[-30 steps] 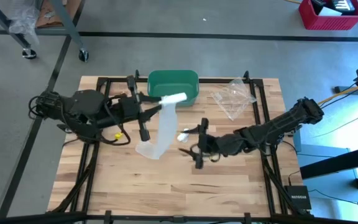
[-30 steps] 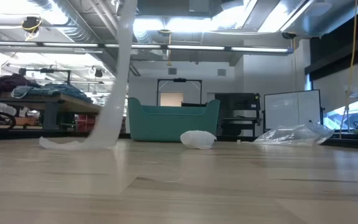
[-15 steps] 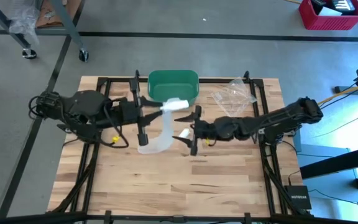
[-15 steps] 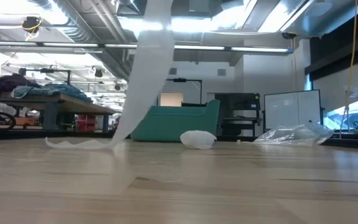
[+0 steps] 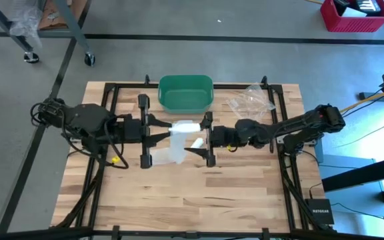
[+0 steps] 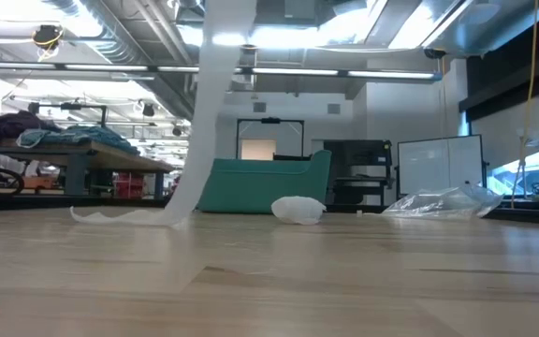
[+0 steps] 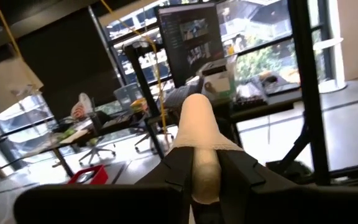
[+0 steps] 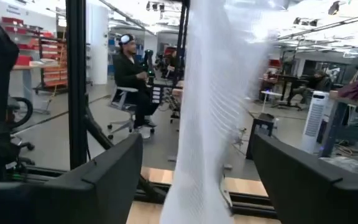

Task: Roll bandage
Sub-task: Roll the bottom white bandage

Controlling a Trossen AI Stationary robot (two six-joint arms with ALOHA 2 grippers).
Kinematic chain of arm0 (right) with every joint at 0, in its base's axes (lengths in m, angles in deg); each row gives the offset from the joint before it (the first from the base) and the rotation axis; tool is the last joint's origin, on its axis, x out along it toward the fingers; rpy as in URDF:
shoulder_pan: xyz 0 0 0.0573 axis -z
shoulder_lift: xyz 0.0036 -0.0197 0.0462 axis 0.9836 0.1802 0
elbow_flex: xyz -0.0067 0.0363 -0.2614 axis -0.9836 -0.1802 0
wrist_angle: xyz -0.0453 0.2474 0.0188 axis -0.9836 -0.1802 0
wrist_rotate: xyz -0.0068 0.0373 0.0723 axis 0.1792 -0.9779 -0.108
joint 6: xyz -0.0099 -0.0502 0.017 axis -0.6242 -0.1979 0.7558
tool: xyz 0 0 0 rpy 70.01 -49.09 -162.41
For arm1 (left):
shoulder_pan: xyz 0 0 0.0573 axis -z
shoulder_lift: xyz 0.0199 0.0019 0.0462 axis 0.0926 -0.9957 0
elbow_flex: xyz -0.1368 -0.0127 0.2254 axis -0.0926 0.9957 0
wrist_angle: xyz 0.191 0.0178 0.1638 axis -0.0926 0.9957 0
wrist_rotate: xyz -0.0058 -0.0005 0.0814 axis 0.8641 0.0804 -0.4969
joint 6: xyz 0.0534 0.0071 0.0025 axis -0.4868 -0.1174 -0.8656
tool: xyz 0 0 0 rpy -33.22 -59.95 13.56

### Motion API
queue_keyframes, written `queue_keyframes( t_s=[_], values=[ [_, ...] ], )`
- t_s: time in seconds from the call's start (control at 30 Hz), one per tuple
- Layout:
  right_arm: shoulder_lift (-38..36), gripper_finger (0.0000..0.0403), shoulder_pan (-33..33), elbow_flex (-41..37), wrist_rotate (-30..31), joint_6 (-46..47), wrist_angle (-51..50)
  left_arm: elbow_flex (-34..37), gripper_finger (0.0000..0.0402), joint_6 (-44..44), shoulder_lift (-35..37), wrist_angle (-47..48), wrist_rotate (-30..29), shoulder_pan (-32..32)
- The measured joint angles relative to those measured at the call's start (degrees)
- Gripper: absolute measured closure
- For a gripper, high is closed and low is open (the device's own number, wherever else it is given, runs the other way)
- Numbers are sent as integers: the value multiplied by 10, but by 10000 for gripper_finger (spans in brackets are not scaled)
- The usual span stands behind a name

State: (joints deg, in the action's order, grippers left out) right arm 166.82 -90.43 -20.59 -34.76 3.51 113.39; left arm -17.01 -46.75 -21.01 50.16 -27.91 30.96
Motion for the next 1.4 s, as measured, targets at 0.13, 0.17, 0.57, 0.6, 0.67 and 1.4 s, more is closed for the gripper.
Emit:
queue_keyframes(
  t_s=[0.13, 0.17, 0.57, 0.6, 0.67, 1.4],
  values=[
    [22, 100, 4, 0, -4, -1, 30, 0, 357, 8, 0, 0, 19, -5],
    [27, 100, 4, 0, -9, 4, 44, 0, 357, 8, -2, 0, 19, -5],
    [62, 105, 3, 55, -32, -11, -14, 0, 357, 15, -15, 7, 20, -8],
    [62, 113, 2, 56, -33, -17, -28, 0, 357, 18, -15, 7, 20, -8],
    [62, 143, -4, 58, -31, -25, -39, 0, 357, 19, -15, 8, 20, -7],
    [52, 391, -169, 58, 204, -160, -129, 0, 357, -103, -11, -70, -39, 38]
  ],
)
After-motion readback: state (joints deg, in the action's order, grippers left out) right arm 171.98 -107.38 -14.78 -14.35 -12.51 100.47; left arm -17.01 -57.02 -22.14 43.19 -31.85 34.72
